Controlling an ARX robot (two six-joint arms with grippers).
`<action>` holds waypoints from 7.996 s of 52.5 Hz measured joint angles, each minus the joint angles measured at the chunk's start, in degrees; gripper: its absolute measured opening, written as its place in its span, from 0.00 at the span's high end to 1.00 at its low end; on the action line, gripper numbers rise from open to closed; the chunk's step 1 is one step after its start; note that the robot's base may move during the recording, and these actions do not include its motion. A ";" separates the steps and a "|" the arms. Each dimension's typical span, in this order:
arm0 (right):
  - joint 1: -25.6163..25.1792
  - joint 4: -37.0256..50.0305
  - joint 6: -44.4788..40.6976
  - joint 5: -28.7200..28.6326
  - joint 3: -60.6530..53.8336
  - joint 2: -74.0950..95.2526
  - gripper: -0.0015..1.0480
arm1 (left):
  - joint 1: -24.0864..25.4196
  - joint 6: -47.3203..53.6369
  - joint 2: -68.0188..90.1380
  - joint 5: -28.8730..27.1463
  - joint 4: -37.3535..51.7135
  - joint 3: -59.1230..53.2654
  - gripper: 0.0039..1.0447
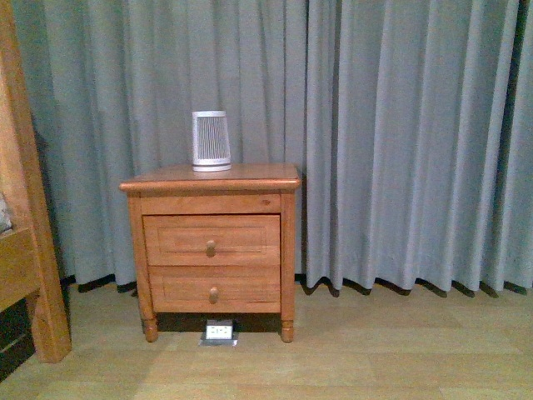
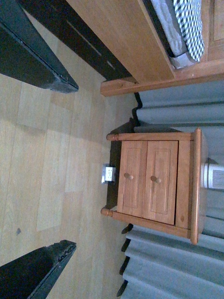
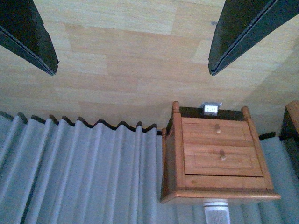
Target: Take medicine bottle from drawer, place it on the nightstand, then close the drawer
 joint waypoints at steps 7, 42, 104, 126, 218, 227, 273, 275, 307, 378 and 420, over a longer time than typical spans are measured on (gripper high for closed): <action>0.00 0.00 0.00 0.02 0.00 0.00 0.07 | 0.00 0.00 0.00 0.00 0.00 0.00 0.06; 0.00 0.00 0.00 0.00 0.00 0.00 0.07 | 0.00 0.00 0.00 -0.02 0.00 0.00 0.06; 0.00 0.00 0.00 0.02 0.00 0.00 0.07 | 0.00 0.00 -0.02 0.00 0.00 0.00 0.06; 0.00 0.00 0.00 0.00 0.00 0.02 0.07 | 0.72 -1.77 42.36 -4.24 23.39 7.08 0.06; 0.00 0.00 0.00 0.02 0.00 0.02 0.07 | -9.68 2.56 150.35 -1.42 38.38 97.66 0.06; 0.00 0.00 0.00 0.00 0.00 0.02 0.07 | -9.18 2.58 151.99 -1.46 37.79 99.91 0.06; 0.00 0.00 0.00 0.00 0.00 0.02 0.07 | -9.38 2.38 152.93 -1.97 36.04 103.30 0.82; 0.00 0.00 0.00 0.00 0.00 0.02 0.07 | -9.46 2.45 152.93 -1.97 36.04 103.30 0.77; 0.00 0.00 0.00 0.00 0.00 0.02 0.07 | -8.57 4.92 152.93 -3.30 36.09 102.36 0.06; 0.00 0.00 0.00 0.00 0.00 0.02 0.07 | -8.00 4.11 155.69 -2.40 34.69 105.53 0.77; 0.00 0.00 0.00 0.00 0.00 0.02 0.07 | -9.77 3.89 138.81 -3.89 60.50 63.14 0.77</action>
